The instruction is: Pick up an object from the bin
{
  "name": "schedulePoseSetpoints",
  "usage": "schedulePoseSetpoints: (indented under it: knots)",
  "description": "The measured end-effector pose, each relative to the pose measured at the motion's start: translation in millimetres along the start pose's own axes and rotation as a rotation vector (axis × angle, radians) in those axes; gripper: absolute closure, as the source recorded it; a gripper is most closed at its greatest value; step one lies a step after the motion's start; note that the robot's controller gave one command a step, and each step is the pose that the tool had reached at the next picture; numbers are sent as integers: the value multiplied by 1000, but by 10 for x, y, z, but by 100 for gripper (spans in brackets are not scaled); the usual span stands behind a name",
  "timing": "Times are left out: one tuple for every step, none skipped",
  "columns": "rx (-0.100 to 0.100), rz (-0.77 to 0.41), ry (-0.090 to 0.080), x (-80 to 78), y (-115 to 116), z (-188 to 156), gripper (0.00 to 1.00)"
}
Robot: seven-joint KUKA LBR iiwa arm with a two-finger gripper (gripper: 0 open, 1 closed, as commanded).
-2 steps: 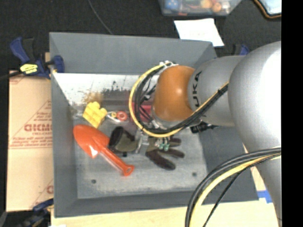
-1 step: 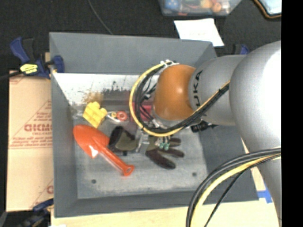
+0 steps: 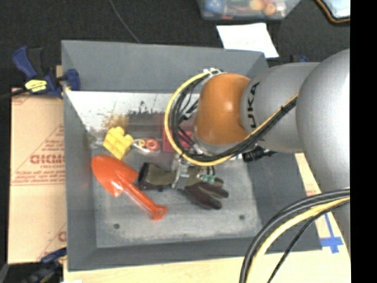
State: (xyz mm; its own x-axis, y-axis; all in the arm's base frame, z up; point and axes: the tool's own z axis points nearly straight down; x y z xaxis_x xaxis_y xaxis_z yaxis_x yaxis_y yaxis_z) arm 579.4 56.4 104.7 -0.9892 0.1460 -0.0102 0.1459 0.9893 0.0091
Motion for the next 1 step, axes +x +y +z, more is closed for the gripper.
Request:
schedulePoseSetpoints:
  knots:
    - [-3,-1,-11,-38,9,-490,100]
